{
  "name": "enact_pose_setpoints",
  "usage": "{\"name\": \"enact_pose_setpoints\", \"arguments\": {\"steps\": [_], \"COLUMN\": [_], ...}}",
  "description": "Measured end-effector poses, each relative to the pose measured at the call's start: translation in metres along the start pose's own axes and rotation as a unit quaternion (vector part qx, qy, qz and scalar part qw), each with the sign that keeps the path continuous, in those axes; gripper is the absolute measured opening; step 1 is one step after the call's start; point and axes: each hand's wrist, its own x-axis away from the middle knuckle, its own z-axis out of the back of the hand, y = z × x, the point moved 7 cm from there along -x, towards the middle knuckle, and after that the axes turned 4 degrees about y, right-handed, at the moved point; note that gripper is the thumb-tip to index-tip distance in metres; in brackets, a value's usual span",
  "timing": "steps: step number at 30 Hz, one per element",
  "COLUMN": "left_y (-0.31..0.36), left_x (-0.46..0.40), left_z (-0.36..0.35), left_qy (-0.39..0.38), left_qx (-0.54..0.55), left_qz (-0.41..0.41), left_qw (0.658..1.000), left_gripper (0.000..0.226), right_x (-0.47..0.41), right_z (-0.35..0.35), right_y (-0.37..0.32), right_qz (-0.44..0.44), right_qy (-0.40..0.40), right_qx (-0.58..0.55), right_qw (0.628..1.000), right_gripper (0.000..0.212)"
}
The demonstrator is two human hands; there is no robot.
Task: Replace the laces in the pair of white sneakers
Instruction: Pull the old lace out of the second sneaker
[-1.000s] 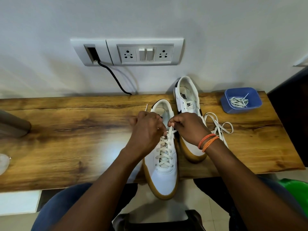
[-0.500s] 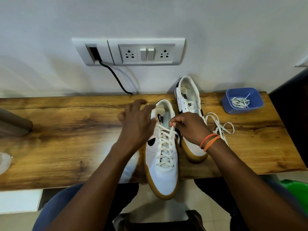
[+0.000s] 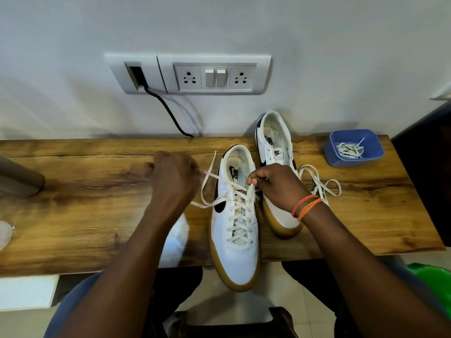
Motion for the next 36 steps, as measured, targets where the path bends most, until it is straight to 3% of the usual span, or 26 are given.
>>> {"name": "enact_pose_setpoints", "arguments": {"steps": [3,7,11,15,22,28,31,33,36], "left_y": [-0.013,0.025,0.057,0.059,0.055,0.038,0.005,-0.019,-0.039], "left_x": [0.0,0.009,0.029,0.038,0.026,0.023,0.01,-0.002,-0.006], "left_z": [-0.009,-0.021,-0.036,-0.056,-0.039,-0.037,-0.022,-0.011,-0.017], "left_qy": [-0.031,-0.059,-0.083,-0.137,-0.124,-0.166,-0.112,-0.084,-0.131], "left_qx": [-0.018,0.016,-0.025,-0.069,0.102,0.146,0.099,0.022,-0.055], "left_qz": [0.043,-0.05,-0.19,-0.2,-0.122,0.031,0.112,0.115,0.092], "left_qw": [0.998,0.997,0.978,0.968,0.98,0.975,0.982,0.99,0.986], "left_gripper": [0.012,0.05,0.032,0.021,0.005,0.018,0.014,0.006,0.014], "right_x": [0.0,0.0,0.002,0.005,0.004,0.003,0.003,0.005,0.007], "right_z": [0.0,0.0,0.001,0.004,0.003,0.001,0.003,0.003,0.001], "right_y": [-0.001,-0.003,-0.005,-0.006,-0.005,-0.008,-0.004,-0.003,-0.009], "right_qz": [0.0,0.002,0.009,0.007,0.042,0.056,0.049,0.054,0.058], "right_qy": [-0.001,-0.005,-0.014,-0.062,-0.085,-0.041,-0.052,-0.053,-0.002], "right_qx": [0.003,-0.001,0.001,0.027,0.015,0.024,0.036,0.055,0.048], "right_qw": [1.0,1.0,1.0,0.998,0.995,0.997,0.997,0.996,0.997], "right_gripper": [0.021,0.022,0.022,0.03,0.034,0.024,0.024,0.026,0.025]}}
